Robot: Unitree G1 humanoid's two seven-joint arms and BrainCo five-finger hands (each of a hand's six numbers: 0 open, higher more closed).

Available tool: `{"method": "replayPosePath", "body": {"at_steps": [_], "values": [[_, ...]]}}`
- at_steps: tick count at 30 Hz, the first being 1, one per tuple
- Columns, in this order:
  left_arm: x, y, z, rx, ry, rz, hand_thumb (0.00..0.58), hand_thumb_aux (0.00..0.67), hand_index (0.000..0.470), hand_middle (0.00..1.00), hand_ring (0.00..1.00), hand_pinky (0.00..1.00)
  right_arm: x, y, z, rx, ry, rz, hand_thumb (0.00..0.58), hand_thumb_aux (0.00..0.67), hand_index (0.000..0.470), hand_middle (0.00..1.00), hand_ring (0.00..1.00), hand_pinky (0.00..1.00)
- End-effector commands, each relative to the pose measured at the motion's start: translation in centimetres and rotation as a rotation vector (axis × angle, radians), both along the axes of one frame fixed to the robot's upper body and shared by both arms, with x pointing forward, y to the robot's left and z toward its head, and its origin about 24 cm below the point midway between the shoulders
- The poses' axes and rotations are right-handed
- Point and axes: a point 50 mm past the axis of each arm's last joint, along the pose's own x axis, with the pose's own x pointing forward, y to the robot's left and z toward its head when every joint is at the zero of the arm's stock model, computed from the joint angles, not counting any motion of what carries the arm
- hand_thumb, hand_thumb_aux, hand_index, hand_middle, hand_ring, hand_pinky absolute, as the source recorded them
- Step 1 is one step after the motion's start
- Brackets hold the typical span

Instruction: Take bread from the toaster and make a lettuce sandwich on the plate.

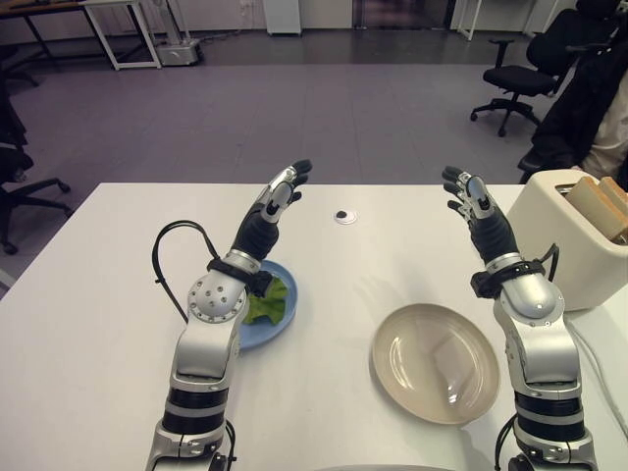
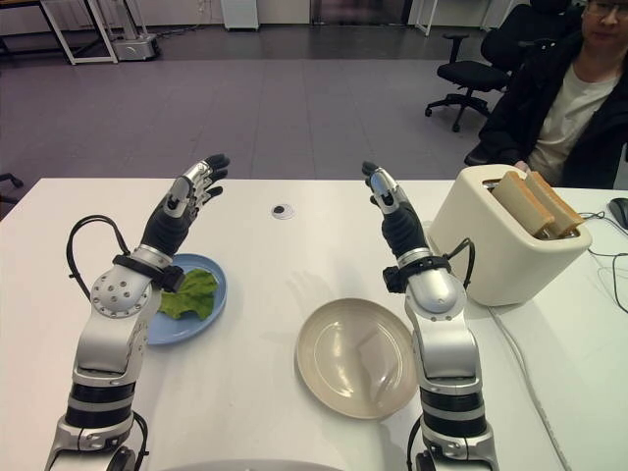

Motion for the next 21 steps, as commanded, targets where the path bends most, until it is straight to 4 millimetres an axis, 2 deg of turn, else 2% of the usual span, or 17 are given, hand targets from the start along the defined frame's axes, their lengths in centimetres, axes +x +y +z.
{"method": "replayPosePath", "body": {"at_steps": [1, 4, 6, 9, 12, 14, 15, 18, 21], "values": [[0.2, -0.2, -0.2, 0.011, 0.018, -0.012, 0.000, 0.000, 0.000, 0.00, 0.00, 0.00, 1.4, -1.5, 0.8, -0.029, 0.003, -0.034, 0.000, 0.000, 0.000, 0.00, 0.00, 0.00], [0.9, -0.8, -0.1, 0.013, 0.023, -0.063, 0.000, 0.000, 0.000, 0.00, 0.00, 0.00, 3.8, -5.9, 3.8, -0.124, -0.050, -0.167, 0.000, 0.000, 0.000, 0.00, 0.00, 0.00], [1.3, -1.1, -0.1, 0.015, 0.026, -0.086, 0.000, 0.000, 0.000, 0.00, 0.00, 0.00, 5.2, -9.4, 6.3, -0.252, -0.088, -0.251, 0.000, 0.000, 0.000, 0.00, 0.00, 0.00], [1.4, -0.9, 0.0, 0.018, 0.024, -0.084, 0.000, 0.000, 0.000, 0.00, 0.00, 0.00, 6.6, -13.3, 9.8, -0.495, -0.127, -0.376, 0.000, 0.000, 0.000, 0.00, 0.00, 0.00], [1.5, -0.9, 0.0, 0.020, 0.024, -0.092, 0.000, 0.000, 0.000, 0.00, 0.00, 0.00, 6.1, -17.5, 12.1, -1.145, -0.184, -0.585, 0.000, 0.000, 0.000, 0.00, 0.00, 0.00], [1.5, -0.9, 0.1, 0.020, 0.023, -0.093, 0.000, 0.000, 0.000, 0.00, 0.00, 0.00, 5.4, -20.5, 12.6, -1.310, -0.127, -0.662, 0.000, 0.000, 0.000, 0.00, 0.00, 0.00], [1.4, -0.9, 0.1, 0.020, 0.022, -0.088, 0.000, 0.000, 0.000, 0.00, 0.00, 0.00, 5.1, -21.6, 12.6, -1.318, -0.087, -0.685, 0.000, 0.000, 0.000, 0.00, 0.00, 0.00], [0.7, 0.1, 0.0, 0.018, 0.015, -0.024, 0.000, 0.000, 0.000, 0.00, 0.00, 0.00, 6.1, -22.4, 11.1, -1.344, -0.004, -0.690, 0.000, 0.000, 0.000, 0.00, 0.00, 0.00], [0.7, 0.2, 0.0, 0.019, 0.015, -0.017, 0.000, 0.000, 0.000, 0.00, 0.00, 0.00, 5.8, -23.4, 9.4, -1.434, 0.073, -0.690, 0.000, 0.000, 0.000, 0.00, 0.00, 0.00]]}}
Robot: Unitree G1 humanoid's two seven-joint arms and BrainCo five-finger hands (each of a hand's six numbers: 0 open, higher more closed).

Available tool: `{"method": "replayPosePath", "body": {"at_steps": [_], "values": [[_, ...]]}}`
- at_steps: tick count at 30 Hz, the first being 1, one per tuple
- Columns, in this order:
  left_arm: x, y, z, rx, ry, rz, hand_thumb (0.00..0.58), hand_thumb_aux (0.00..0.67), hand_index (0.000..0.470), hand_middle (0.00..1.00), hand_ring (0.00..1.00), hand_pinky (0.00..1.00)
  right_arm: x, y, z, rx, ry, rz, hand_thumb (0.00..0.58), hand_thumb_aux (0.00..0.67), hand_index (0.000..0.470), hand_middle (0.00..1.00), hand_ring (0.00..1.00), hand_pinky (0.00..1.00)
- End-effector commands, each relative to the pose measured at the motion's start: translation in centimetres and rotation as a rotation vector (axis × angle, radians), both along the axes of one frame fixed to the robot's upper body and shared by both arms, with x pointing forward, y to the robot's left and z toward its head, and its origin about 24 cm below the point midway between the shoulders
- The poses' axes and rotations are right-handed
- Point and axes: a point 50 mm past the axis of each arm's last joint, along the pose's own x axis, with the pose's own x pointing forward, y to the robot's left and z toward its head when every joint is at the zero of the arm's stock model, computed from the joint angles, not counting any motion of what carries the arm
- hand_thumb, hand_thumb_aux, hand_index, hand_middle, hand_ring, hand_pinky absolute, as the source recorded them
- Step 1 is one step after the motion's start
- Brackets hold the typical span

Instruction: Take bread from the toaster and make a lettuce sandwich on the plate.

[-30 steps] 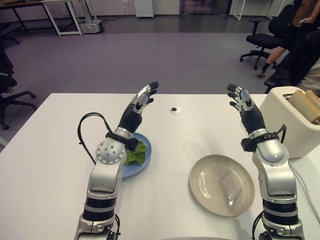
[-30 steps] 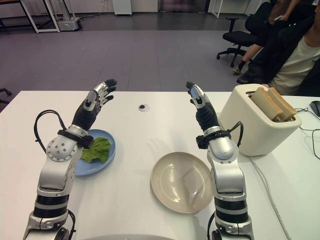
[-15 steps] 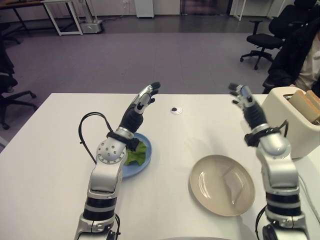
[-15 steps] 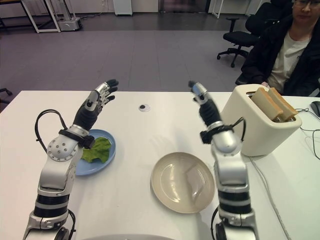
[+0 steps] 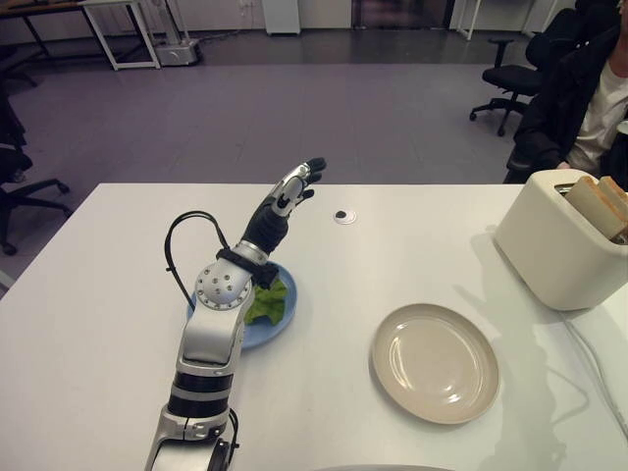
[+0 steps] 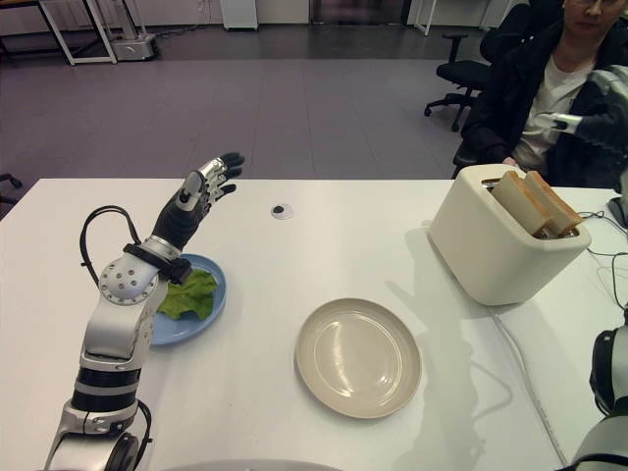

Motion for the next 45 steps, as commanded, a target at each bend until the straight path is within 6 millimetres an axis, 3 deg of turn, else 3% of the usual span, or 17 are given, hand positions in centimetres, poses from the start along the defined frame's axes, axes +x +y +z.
{"method": "replayPosePath", "body": {"at_steps": [1, 8, 18, 28, 33, 39, 45], "values": [[-0.1, 0.6, -0.4, 0.010, 0.021, 0.031, 0.000, 0.000, 0.000, 0.00, 0.00, 0.00, 0.2, -0.5, -2.3, -0.068, 0.099, -0.043, 0.000, 0.000, 0.000, 0.00, 0.00, 0.00], [-0.1, 0.7, -0.4, 0.009, 0.021, 0.038, 0.000, 0.000, 0.000, 0.00, 0.00, 0.00, -0.1, -1.1, -4.7, -0.199, 0.219, -0.086, 0.000, 0.000, 0.000, 0.00, 0.00, 0.00], [-0.2, 0.9, -0.4, 0.008, 0.021, 0.046, 0.000, 0.000, 0.000, 0.00, 0.00, 0.00, -1.0, -2.4, -4.7, -0.216, 0.244, -0.167, 0.000, 0.000, 0.000, 0.00, 0.00, 0.00], [-0.3, 0.9, -0.4, 0.009, 0.022, 0.055, 0.000, 0.000, 0.000, 0.00, 0.00, 0.00, -1.4, -2.8, -6.2, -0.197, 0.290, -0.193, 0.000, 0.000, 0.000, 0.00, 0.00, 0.00], [-0.3, 0.9, -0.4, 0.009, 0.024, 0.051, 0.000, 0.000, 0.000, 0.00, 0.00, 0.00, -2.3, -3.7, -6.8, -0.166, 0.303, -0.233, 0.000, 0.000, 0.000, 0.00, 0.00, 0.00], [-0.4, 1.0, -0.4, 0.010, 0.023, 0.057, 0.000, 0.000, 0.000, 0.00, 0.00, 0.00, -3.2, -4.8, -6.7, 0.061, 0.220, -0.297, 0.000, 0.000, 0.000, 0.00, 0.00, 0.00], [-0.5, 1.2, -0.4, 0.010, 0.022, 0.065, 0.000, 0.000, 0.000, 0.00, 0.00, 0.00, -4.1, -5.6, -7.5, 0.140, 0.218, -0.344, 0.000, 0.000, 0.000, 0.00, 0.00, 0.00]]}}
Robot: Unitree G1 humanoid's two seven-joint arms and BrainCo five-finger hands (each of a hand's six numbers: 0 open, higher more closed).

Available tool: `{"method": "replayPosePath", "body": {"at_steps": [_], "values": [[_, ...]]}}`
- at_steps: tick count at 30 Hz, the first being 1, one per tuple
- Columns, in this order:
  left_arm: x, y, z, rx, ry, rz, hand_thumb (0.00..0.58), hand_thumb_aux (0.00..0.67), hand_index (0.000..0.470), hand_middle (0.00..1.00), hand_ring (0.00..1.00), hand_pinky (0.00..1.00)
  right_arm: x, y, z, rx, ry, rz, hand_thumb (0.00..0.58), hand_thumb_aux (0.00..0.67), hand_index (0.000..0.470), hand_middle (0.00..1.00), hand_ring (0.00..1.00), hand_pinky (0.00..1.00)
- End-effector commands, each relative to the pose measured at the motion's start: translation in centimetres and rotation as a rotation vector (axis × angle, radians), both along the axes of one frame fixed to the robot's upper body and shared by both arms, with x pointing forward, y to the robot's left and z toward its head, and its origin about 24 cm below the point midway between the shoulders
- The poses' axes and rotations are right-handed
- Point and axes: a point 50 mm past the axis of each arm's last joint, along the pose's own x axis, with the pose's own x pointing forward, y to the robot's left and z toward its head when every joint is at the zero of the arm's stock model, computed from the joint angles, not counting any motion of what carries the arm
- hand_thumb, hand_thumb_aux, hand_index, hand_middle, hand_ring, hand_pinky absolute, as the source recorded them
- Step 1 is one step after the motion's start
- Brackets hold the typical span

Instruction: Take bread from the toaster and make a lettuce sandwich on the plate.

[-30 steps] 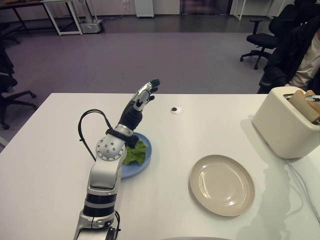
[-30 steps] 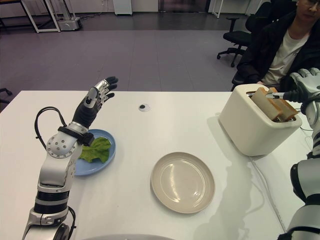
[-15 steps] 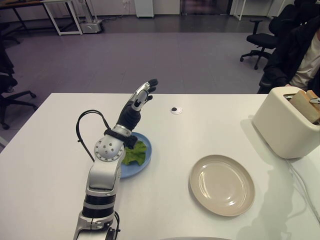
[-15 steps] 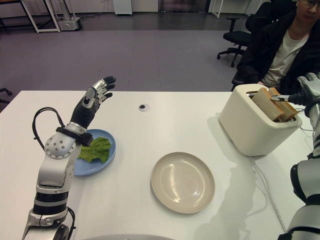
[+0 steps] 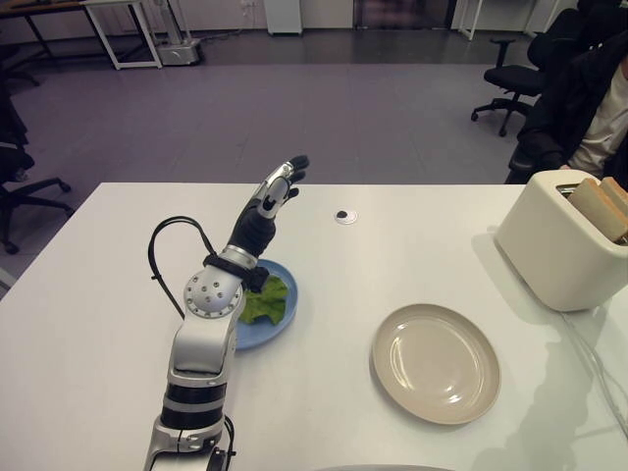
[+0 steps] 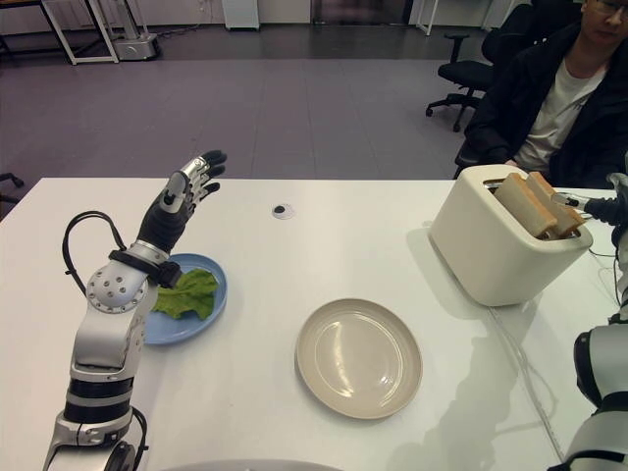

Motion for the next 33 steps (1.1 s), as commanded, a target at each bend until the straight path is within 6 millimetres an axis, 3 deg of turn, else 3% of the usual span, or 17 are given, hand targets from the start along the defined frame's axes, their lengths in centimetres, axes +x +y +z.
{"method": "replayPosePath", "body": {"at_steps": [1, 6, 13, 19, 20, 21, 30, 33], "values": [[-0.1, 0.4, -0.4, 0.012, 0.020, 0.016, 0.000, 0.000, 0.000, 0.00, 0.00, 0.00, -0.9, -0.7, -0.8, 0.026, 0.020, -0.031, 0.000, 0.000, 0.000, 0.00, 0.00, 0.00], [0.1, 0.3, -0.4, 0.014, 0.022, 0.008, 0.000, 0.000, 0.000, 0.00, 0.00, 0.00, 0.0, 0.4, -1.8, -0.003, 0.063, 0.037, 0.000, 0.000, 0.000, 0.00, 0.00, 0.00], [0.0, 0.3, -0.4, 0.015, 0.020, 0.013, 0.000, 0.000, 0.000, 0.00, 0.00, 0.00, 2.0, 2.2, -0.1, -0.049, 0.035, 0.121, 0.000, 0.000, 0.000, 0.00, 0.00, 0.00], [-0.1, 0.2, -0.3, 0.014, 0.016, 0.017, 0.000, 0.000, 0.000, 0.00, 0.00, 0.00, 2.9, 3.3, -0.5, -0.121, 0.107, 0.178, 0.000, 0.000, 0.000, 0.00, 0.00, 0.00], [-0.1, 0.2, -0.3, 0.014, 0.015, 0.019, 0.000, 0.000, 0.000, 0.00, 0.00, 0.00, 3.0, 3.5, -0.7, -0.117, 0.120, 0.184, 0.244, 0.160, 0.112, 0.00, 0.00, 0.00], [-0.2, 0.2, -0.3, 0.014, 0.014, 0.020, 0.000, 0.000, 0.000, 0.00, 0.00, 0.00, 3.1, 3.6, -1.0, -0.108, 0.137, 0.190, 0.580, 0.670, 0.470, 0.00, 0.00, 0.00], [-0.2, 0.3, -0.3, 0.015, 0.014, 0.026, 0.000, 0.000, 0.000, 0.00, 0.00, 0.00, 3.4, 4.4, -2.2, -0.085, 0.165, 0.219, 0.580, 0.670, 0.470, 0.00, 0.00, 0.00], [-0.1, 0.3, -0.3, 0.016, 0.015, 0.024, 0.000, 0.000, 0.000, 0.00, 0.00, 0.00, 3.4, 4.1, -1.1, -0.070, 0.091, 0.196, 0.580, 0.670, 0.470, 0.00, 0.00, 0.00]]}}
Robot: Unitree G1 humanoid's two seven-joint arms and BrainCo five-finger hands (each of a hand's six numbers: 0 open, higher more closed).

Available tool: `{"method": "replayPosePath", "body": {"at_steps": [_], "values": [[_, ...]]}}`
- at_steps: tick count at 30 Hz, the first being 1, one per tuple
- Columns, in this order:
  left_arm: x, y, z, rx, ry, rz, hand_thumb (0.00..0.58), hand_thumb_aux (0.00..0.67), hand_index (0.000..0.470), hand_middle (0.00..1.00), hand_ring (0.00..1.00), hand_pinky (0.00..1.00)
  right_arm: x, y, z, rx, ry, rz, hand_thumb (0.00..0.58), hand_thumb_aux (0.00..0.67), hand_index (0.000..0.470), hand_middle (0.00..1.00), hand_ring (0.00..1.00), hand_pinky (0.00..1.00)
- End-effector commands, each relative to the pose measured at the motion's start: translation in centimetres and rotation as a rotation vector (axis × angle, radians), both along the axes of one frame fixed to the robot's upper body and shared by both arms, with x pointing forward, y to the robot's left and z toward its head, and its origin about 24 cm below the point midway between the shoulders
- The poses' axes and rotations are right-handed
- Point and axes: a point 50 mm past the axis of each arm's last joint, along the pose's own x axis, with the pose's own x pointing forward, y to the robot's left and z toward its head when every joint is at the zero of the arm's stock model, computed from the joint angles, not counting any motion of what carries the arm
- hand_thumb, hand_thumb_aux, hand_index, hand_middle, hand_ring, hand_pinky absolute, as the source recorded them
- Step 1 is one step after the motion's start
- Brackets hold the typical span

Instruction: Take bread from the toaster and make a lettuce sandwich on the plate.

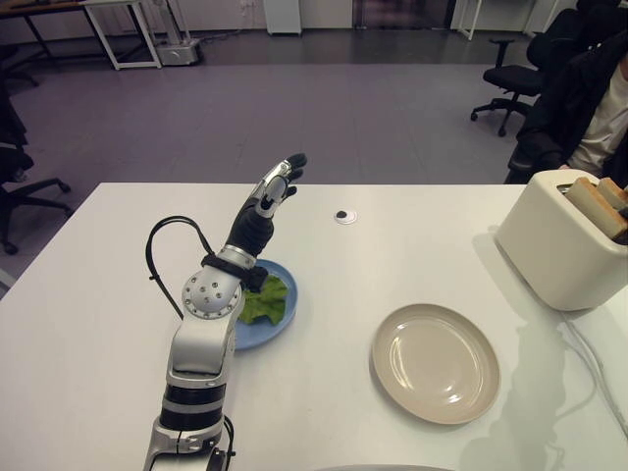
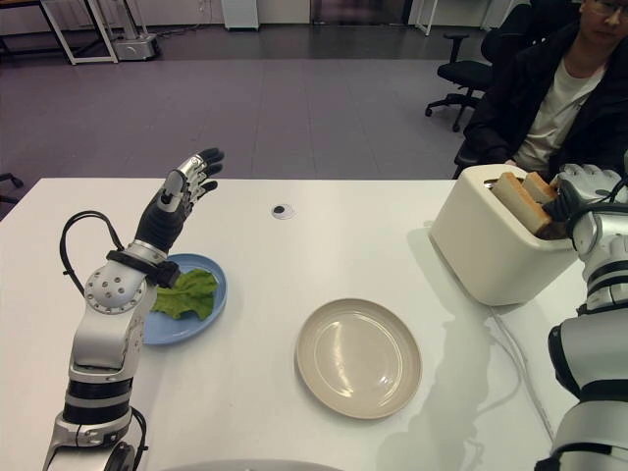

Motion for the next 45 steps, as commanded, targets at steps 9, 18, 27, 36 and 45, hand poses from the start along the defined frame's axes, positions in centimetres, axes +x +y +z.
{"method": "replayPosePath", "body": {"at_steps": [9, 18, 27, 36, 45], "values": [[0.3, 0.1, -0.4, 0.020, 0.027, -0.006, 0.000, 0.000, 0.000, 0.00, 0.00, 0.00, 1.9, 4.1, 13.0, 0.494, -0.566, 0.280, 0.580, 0.670, 0.470, 0.00, 0.00, 0.00], [0.4, -0.4, -0.3, 0.023, 0.026, -0.027, 0.000, 0.000, 0.000, 0.00, 0.00, 0.00, -2.0, 16.9, 2.0, 0.861, 0.704, 0.846, 0.580, 0.670, 0.470, 0.00, 0.00, 0.00], [0.3, -0.5, -0.2, 0.028, 0.021, -0.031, 0.000, 0.000, 0.000, 0.00, 0.00, 0.00, -7.5, 19.6, -5.2, 0.868, 1.074, 0.765, 0.580, 0.670, 0.470, 0.00, 0.00, 0.00], [0.6, -0.8, -0.1, 0.029, 0.020, -0.046, 0.000, 0.000, 0.000, 0.00, 0.00, 0.00, -8.1, 20.7, -7.3, 0.869, 1.050, 0.706, 0.580, 0.670, 0.470, 0.00, 0.00, 0.00], [0.5, -0.8, -0.1, 0.029, 0.019, -0.044, 0.000, 0.000, 0.000, 0.00, 0.00, 0.00, -7.1, 21.0, -7.0, 0.861, 0.984, 0.706, 0.580, 0.670, 0.470, 0.00, 0.00, 0.00]]}}
